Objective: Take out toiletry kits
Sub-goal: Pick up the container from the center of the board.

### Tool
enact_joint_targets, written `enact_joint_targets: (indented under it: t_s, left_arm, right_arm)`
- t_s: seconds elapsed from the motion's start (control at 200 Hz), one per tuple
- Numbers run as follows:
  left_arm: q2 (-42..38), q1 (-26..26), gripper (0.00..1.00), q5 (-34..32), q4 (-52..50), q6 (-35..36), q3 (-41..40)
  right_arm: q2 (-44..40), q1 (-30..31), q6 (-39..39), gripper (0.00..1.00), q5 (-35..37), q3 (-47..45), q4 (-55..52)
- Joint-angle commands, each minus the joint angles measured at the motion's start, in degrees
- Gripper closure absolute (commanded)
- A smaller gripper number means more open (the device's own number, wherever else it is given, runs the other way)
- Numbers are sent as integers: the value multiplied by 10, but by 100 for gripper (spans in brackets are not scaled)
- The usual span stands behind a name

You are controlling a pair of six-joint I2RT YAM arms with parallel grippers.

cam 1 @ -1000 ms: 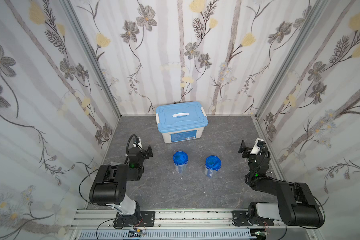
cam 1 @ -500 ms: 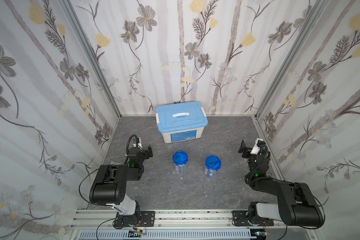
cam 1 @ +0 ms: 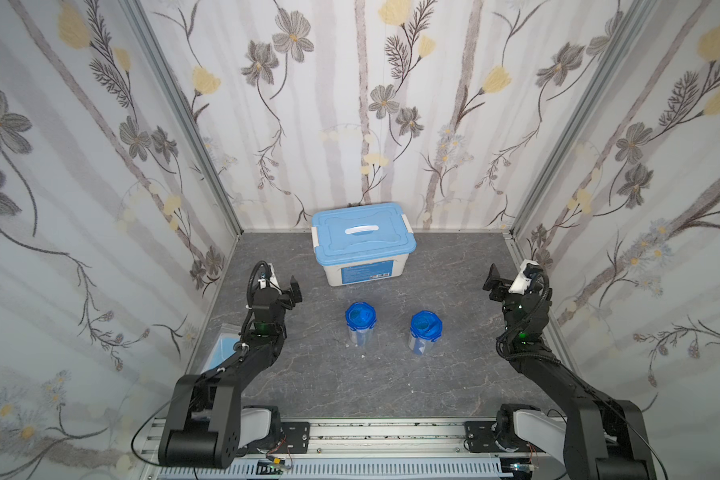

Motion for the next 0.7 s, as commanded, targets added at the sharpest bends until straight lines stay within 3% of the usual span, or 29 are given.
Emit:
enact_joint_targets:
  t_s: [0.0, 0.215, 0.325, 0.42, 0.555, 0.694]
  left_arm:
    - [-84, -12, 0, -23, -171, -66, 37]
    - [-203, -89, 0, -1, -355, -89, 86]
    - [-212, -146, 0, 10, -417, -88, 120]
    - [-190, -202, 0, 46, -456, -76, 153]
    - [-139, -287, 0, 72, -531, 12, 200]
    - [-100, -334, 0, 98, -567, 1, 223]
  right_arm:
    - [-55, 2, 53, 4, -72, 6, -153]
    - [-173, 6, 118, 0, -224, 25, -322]
    - [-202, 34, 127, 0, -231, 78, -437]
    - [-194, 96, 131, 0, -207, 127, -514]
    - [-189, 157, 127, 0, -140, 133, -511]
    - [-168, 158, 130, 0, -137, 127, -494]
